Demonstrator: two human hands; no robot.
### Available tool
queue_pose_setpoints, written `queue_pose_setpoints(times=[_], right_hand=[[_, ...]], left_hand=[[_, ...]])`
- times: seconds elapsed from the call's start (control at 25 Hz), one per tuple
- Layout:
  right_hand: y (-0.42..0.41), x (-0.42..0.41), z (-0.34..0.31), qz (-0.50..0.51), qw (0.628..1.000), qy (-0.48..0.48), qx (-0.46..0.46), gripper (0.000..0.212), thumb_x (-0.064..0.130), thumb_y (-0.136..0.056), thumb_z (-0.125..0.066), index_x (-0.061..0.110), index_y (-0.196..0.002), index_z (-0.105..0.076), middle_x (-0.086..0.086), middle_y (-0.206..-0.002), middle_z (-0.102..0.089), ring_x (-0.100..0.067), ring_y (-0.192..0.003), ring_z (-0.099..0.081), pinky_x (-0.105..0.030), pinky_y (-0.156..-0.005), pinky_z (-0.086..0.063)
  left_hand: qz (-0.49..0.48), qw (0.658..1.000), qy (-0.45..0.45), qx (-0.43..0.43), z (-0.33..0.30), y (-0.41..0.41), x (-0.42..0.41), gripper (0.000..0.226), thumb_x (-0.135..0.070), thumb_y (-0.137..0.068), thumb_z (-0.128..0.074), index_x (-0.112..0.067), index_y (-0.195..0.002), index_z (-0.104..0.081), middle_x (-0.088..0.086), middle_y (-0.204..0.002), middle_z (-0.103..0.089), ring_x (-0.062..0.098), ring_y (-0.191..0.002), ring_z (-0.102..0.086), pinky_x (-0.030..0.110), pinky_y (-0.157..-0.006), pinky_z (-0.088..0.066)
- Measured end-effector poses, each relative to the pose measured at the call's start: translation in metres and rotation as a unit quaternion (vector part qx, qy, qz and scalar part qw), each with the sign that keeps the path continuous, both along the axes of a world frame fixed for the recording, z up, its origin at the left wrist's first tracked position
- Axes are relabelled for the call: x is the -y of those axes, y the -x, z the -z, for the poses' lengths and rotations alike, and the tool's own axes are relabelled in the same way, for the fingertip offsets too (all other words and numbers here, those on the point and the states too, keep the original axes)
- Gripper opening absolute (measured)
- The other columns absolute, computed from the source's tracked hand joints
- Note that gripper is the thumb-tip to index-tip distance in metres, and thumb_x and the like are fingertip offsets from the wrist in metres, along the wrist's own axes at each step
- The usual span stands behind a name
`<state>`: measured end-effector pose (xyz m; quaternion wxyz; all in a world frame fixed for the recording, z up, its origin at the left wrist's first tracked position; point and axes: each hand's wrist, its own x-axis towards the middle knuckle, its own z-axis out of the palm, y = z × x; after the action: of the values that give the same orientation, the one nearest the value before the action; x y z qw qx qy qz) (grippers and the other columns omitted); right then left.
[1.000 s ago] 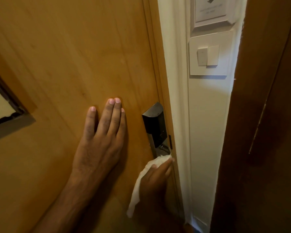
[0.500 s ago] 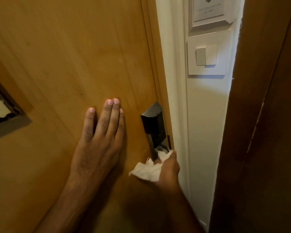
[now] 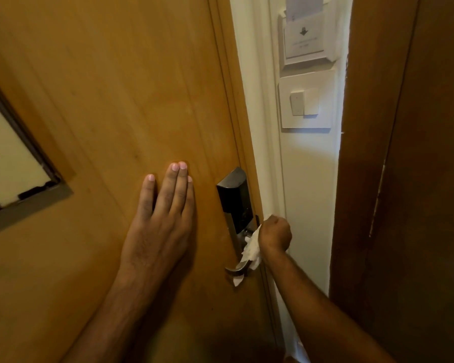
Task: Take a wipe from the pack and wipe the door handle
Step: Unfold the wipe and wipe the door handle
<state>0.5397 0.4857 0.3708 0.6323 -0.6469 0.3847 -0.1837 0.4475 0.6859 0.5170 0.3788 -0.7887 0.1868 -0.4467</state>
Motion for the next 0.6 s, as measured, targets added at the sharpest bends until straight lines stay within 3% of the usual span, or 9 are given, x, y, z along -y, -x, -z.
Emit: queue_pose_setpoints(times=[0.12,0.2,0.24,0.32,0.44,0.52,0.6], right_hand=[[0.021,0.025,0.007,0.056,0.993,-0.092,0.045,0.034,0.024,-0.101,-0.043,-0.001,-0.107,-0.065,-0.021,-0.105,-0.069,-0.029,-0.086,-0.066,-0.029,-0.069,-0.049],[0.041,0.052,0.013,0.082,0.977,-0.194,0.042,0.034,0.025,-0.096,-0.053,-0.002,-0.114,-0.062,-0.022,-0.112,-0.067,-0.035,-0.090,-0.066,-0.042,-0.078,-0.057],[0.054,0.068,0.009,0.081,0.965,-0.244,0.049,0.035,0.026,-0.092,-0.059,-0.001,-0.114,-0.061,-0.021,-0.110,-0.067,-0.037,-0.091,-0.067,-0.049,-0.083,-0.058],[0.081,0.102,-0.014,0.003,0.938,-0.336,0.079,0.031,0.024,-0.085,-0.065,0.006,-0.109,-0.059,-0.017,-0.095,-0.061,-0.034,-0.080,-0.063,-0.047,-0.080,-0.056],[0.140,0.155,-0.064,-0.086,0.892,-0.411,0.165,0.024,-0.001,-0.073,-0.044,0.004,-0.095,-0.051,-0.012,-0.078,-0.044,-0.027,-0.067,-0.050,-0.039,-0.068,-0.047],[0.184,0.197,-0.083,-0.053,0.876,-0.420,0.231,0.043,-0.015,-0.063,-0.034,0.001,-0.100,-0.049,-0.016,-0.087,-0.049,-0.028,-0.077,-0.056,-0.043,-0.073,-0.051],[0.232,0.233,-0.096,0.001,0.850,-0.417,0.320,0.043,-0.021,-0.070,-0.040,0.006,-0.101,-0.054,-0.023,-0.104,-0.056,-0.031,-0.092,-0.062,-0.045,-0.082,-0.055]], left_hand=[[-0.027,0.999,-0.003,-0.039,-0.002,0.005,0.002,0.060,-0.017,-0.101,0.004,0.009,-0.153,-0.010,0.034,-0.162,-0.008,0.045,-0.151,-0.010,0.061,-0.121,-0.011],[-0.052,0.996,0.002,-0.068,-0.007,0.004,0.004,0.060,-0.016,-0.100,0.006,0.010,-0.153,-0.006,0.036,-0.161,-0.004,0.046,-0.152,-0.005,0.059,-0.121,-0.006],[-0.041,0.997,0.009,-0.066,-0.005,0.003,0.005,0.060,-0.016,-0.100,0.005,0.011,-0.153,-0.006,0.036,-0.161,-0.003,0.046,-0.151,-0.004,0.057,-0.122,-0.006],[0.016,0.995,0.068,-0.076,0.003,-0.002,0.011,0.059,-0.017,-0.101,-0.003,0.012,-0.152,-0.013,0.036,-0.160,-0.006,0.045,-0.151,-0.006,0.054,-0.124,-0.010],[0.083,0.964,0.219,-0.130,0.007,-0.005,0.055,0.059,-0.021,-0.103,-0.029,0.011,-0.151,-0.017,0.035,-0.160,-0.002,0.046,-0.150,0.000,0.056,-0.122,-0.008],[0.136,0.930,0.283,-0.191,0.014,-0.003,0.099,0.070,-0.028,-0.101,-0.036,0.010,-0.152,-0.008,0.035,-0.158,0.010,0.046,-0.149,0.013,0.058,-0.122,-0.002],[0.208,0.911,0.274,-0.228,0.029,0.007,0.151,0.074,-0.031,-0.099,-0.041,0.011,-0.151,-0.009,0.036,-0.158,0.009,0.049,-0.149,0.011,0.060,-0.121,-0.004]])
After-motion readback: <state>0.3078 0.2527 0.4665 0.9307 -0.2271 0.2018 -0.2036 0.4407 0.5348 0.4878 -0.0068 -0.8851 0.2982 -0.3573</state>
